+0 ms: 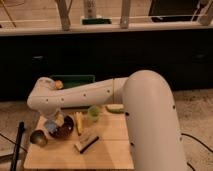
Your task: Wipe purple bowl with sponge
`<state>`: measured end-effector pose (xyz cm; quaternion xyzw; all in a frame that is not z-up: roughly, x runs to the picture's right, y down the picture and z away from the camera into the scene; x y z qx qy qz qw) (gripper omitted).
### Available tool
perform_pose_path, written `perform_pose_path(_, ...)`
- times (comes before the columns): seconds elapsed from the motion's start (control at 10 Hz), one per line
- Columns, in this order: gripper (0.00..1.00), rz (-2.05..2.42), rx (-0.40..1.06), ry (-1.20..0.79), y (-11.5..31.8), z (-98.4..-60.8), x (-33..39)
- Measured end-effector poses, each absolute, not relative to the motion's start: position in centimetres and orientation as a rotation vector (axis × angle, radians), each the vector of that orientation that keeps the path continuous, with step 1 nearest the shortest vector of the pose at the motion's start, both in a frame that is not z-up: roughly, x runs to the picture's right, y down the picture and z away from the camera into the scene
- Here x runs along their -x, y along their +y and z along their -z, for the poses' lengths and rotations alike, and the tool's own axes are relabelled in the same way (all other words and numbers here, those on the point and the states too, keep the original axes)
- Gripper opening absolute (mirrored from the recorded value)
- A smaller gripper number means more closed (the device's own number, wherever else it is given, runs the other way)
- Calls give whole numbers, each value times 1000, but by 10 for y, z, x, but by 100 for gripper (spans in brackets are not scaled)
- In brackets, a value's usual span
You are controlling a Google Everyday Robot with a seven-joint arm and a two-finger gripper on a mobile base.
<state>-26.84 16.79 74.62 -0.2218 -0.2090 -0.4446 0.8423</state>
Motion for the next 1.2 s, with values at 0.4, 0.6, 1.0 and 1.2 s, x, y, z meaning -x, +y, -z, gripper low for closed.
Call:
perform_pose_path(0.4, 0, 914, 541, -443, 200, -735, 215)
perform_pose_path(0.6, 0, 872, 554, -423, 195, -740, 193)
perform_pose_path(1.0, 0, 862, 543, -396, 152, -760, 190)
perform_pose_path(1.2, 0, 900, 542, -398, 138, -765, 212)
